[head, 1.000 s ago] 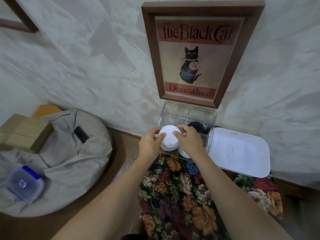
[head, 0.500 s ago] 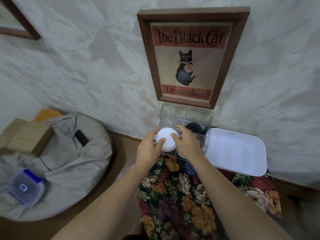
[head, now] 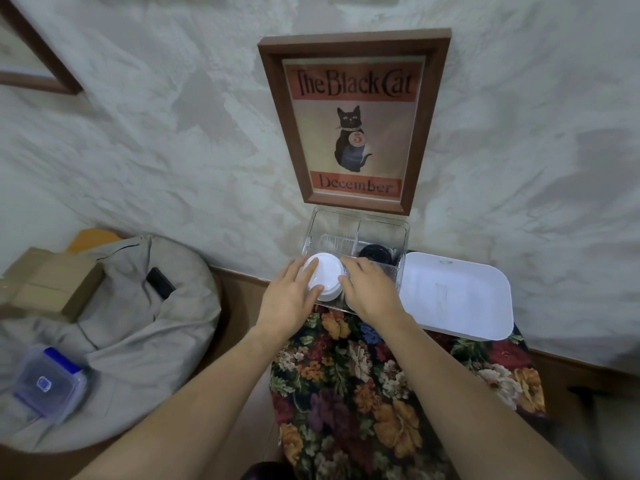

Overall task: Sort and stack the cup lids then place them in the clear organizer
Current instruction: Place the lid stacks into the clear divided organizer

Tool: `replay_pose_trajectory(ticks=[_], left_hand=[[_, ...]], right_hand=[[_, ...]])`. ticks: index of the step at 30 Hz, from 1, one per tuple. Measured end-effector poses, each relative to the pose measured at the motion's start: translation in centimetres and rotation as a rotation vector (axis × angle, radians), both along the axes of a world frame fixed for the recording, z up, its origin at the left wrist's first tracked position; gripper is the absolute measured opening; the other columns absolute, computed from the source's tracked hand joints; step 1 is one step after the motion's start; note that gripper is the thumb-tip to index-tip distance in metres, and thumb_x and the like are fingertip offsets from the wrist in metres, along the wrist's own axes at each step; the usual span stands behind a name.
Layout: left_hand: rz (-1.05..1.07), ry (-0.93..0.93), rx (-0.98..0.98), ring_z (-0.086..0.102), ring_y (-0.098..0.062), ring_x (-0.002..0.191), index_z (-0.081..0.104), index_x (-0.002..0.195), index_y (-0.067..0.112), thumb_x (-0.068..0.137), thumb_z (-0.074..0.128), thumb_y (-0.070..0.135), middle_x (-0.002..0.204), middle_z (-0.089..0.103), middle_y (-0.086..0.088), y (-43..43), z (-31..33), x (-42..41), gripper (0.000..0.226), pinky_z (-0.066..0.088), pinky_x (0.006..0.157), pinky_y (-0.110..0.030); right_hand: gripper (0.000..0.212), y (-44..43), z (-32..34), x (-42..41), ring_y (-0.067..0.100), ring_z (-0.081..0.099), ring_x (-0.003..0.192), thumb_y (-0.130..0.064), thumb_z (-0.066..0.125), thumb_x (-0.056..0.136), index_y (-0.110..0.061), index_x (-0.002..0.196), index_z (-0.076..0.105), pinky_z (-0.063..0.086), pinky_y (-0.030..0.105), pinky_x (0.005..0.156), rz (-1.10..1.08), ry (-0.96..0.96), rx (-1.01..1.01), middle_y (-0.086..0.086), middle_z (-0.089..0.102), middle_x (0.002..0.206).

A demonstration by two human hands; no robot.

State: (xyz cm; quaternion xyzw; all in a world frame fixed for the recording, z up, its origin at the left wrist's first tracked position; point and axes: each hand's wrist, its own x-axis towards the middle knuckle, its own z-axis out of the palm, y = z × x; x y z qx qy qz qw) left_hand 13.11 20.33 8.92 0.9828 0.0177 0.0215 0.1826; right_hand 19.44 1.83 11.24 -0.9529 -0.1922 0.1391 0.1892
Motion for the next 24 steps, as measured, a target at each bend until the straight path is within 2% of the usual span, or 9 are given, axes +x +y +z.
replay_pose_trajectory(ticks=[3, 5, 7, 9, 14, 17, 21, 24], left_hand=[[-0.098, -0.005, 0.208, 0.037, -0.039, 0.150, 0.047, 0.153, 0.011, 0.104, 0.043, 0.052, 0.159, 0.044, -0.016, -0.1, 1.1, 0.1, 0.064, 0.041, 0.117, -0.053], [-0.136, 0.051, 0.318, 0.022, -0.037, 0.156, 0.035, 0.160, 0.013, 0.105, 0.033, 0.058, 0.167, 0.031, -0.015, -0.4, 2.4, 0.4, 0.071, 0.026, 0.127, -0.050], [-0.156, 0.110, 0.386, 0.005, -0.034, 0.160, 0.018, 0.165, 0.015, 0.106, 0.024, 0.061, 0.172, 0.013, -0.014, -1.1, 3.5, 0.6, 0.075, 0.006, 0.130, -0.046], [-0.184, 0.132, 0.441, -0.003, -0.033, 0.160, 0.009, 0.166, 0.014, 0.107, 0.022, 0.062, 0.173, 0.005, -0.014, -2.2, 4.4, 0.3, 0.077, -0.001, 0.129, -0.046], [-0.265, 0.143, 0.431, -0.005, -0.033, 0.160, 0.009, 0.165, 0.012, 0.105, 0.026, 0.065, 0.173, 0.007, -0.014, -7.2, 5.0, -0.2, 0.082, -0.001, 0.130, -0.047], [-0.331, 0.168, 0.385, -0.010, -0.030, 0.160, 0.009, 0.166, 0.013, 0.104, 0.025, 0.067, 0.174, 0.003, -0.011, -11.6, 4.5, -0.4, 0.084, -0.004, 0.130, -0.045], [-0.460, 0.187, 0.403, -0.011, -0.032, 0.160, 0.006, 0.166, 0.012, 0.102, 0.021, 0.071, 0.174, 0.002, -0.012, -18.3, 3.9, -1.4, 0.087, -0.003, 0.130, -0.046], [-0.540, 0.225, 0.428, -0.014, -0.032, 0.159, 0.005, 0.166, 0.013, 0.103, 0.023, 0.071, 0.174, 0.000, -0.012, -23.1, 3.4, -2.2, 0.088, -0.006, 0.128, -0.047]], right_hand=[[0.060, -1.1, 0.4, -0.5, 0.031, 0.042, 0.141, -0.025, 0.054, 0.105, -0.021, 0.160, 0.031, 0.046, 0.045, 0.107, 0.103, -0.088, -0.140, 0.007, 0.043, 0.157], [0.066, -1.8, 1.0, -1.0, 0.032, 0.035, 0.146, -0.027, 0.058, 0.103, -0.019, 0.161, 0.027, 0.043, 0.044, 0.111, 0.158, -0.149, -0.221, 0.009, 0.037, 0.160], [0.062, -2.8, 1.3, -1.4, 0.035, 0.024, 0.154, -0.031, 0.050, 0.108, -0.017, 0.162, 0.023, 0.034, 0.046, 0.119, 0.173, -0.175, -0.253, 0.011, 0.028, 0.167], [0.061, -4.0, 1.7, -1.9, 0.037, 0.017, 0.157, -0.035, 0.041, 0.111, -0.016, 0.164, 0.020, 0.026, 0.048, 0.124, 0.176, -0.180, -0.261, 0.013, 0.023, 0.170], [0.059, -9.4, 2.9, -3.5, 0.038, 0.016, 0.158, -0.037, 0.042, 0.111, -0.013, 0.163, 0.028, 0.025, 0.050, 0.124, 0.101, -0.211, -0.245, 0.016, 0.021, 0.171], [0.059, -14.1, 3.2, -4.8, 0.036, 0.012, 0.160, -0.039, 0.038, 0.112, -0.015, 0.165, 0.024, 0.020, 0.049, 0.125, 0.039, -0.184, -0.283, 0.013, 0.015, 0.173], [0.054, -21.9, 2.8, -7.5, 0.042, 0.032, 0.153, -0.036, 0.054, 0.107, -0.010, 0.154, 0.047, 0.035, 0.054, 0.118, -0.084, -0.188, -0.285, 0.019, 0.039, 0.163], [0.053, -27.8, 2.1, -9.8, 0.040, 0.031, 0.152, -0.038, 0.046, 0.109, -0.014, 0.155, 0.042, 0.035, 0.052, 0.117, -0.163, -0.151, -0.358, 0.014, 0.036, 0.164]])
